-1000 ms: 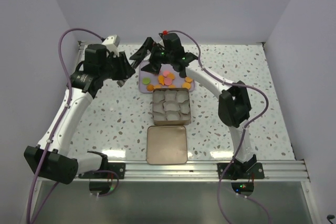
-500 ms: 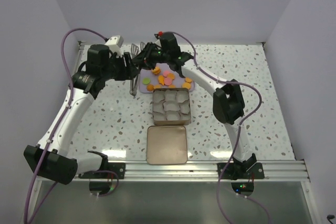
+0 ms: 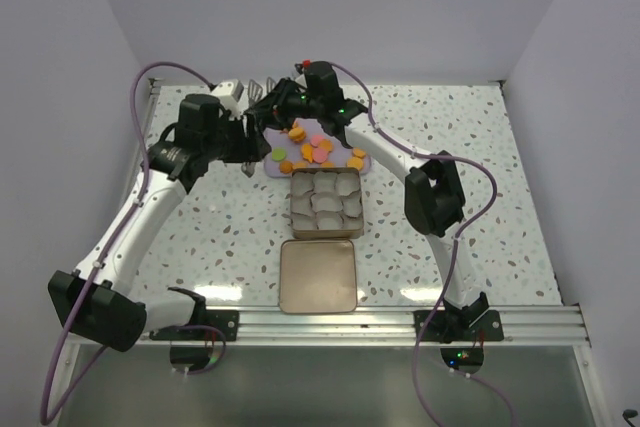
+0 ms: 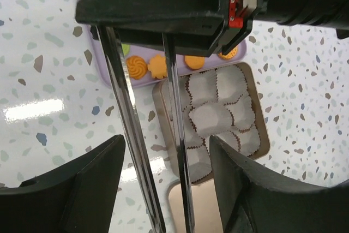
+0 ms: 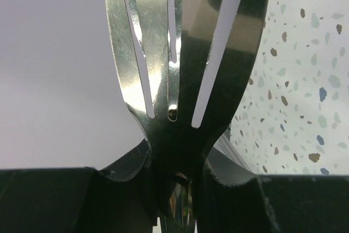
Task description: Pack the cookies
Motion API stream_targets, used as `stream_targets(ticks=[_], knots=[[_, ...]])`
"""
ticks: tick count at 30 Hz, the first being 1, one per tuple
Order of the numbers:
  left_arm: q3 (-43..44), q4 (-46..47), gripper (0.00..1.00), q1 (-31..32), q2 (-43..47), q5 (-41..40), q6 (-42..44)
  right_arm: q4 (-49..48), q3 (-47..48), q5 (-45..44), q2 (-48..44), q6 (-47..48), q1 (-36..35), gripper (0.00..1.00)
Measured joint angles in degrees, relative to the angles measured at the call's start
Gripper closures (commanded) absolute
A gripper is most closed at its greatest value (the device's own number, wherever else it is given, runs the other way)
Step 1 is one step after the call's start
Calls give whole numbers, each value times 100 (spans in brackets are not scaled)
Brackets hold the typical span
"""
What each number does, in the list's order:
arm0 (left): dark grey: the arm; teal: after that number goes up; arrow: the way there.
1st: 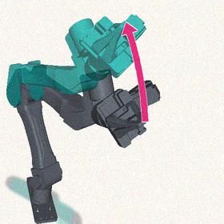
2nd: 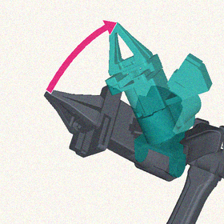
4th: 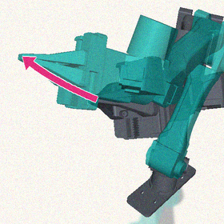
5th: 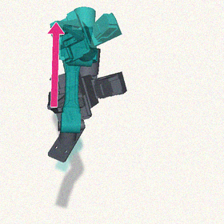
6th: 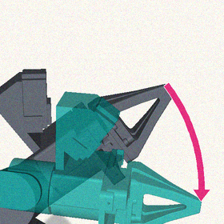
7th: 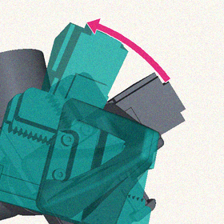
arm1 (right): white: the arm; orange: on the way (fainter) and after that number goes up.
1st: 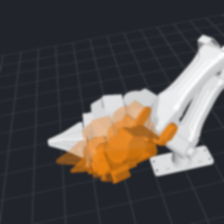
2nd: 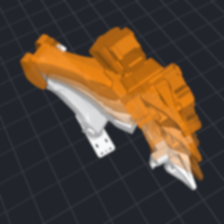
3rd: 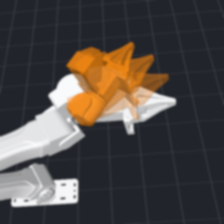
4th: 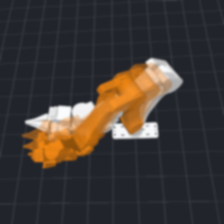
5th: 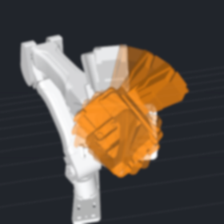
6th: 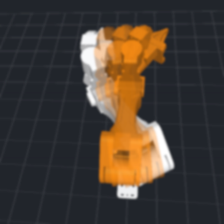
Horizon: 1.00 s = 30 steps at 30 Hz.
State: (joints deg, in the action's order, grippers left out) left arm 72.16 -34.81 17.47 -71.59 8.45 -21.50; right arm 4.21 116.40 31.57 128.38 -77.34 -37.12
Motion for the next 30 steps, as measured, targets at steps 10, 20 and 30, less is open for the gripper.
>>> stream_targets(ticks=[10, 20, 30], knots=[[-133, 125, 36, 260, -181, -367, -2, -516, -356, 122, -9, -446, 0, 93], [-103, 90, 55, 297, -321, -682, -9, -632, -719, 164, -63, -651, 7, 93], [-87, 83, 56, 356, -332, -693, -39, -1102, -1165, 210, -205, -1023, 4, 35]])
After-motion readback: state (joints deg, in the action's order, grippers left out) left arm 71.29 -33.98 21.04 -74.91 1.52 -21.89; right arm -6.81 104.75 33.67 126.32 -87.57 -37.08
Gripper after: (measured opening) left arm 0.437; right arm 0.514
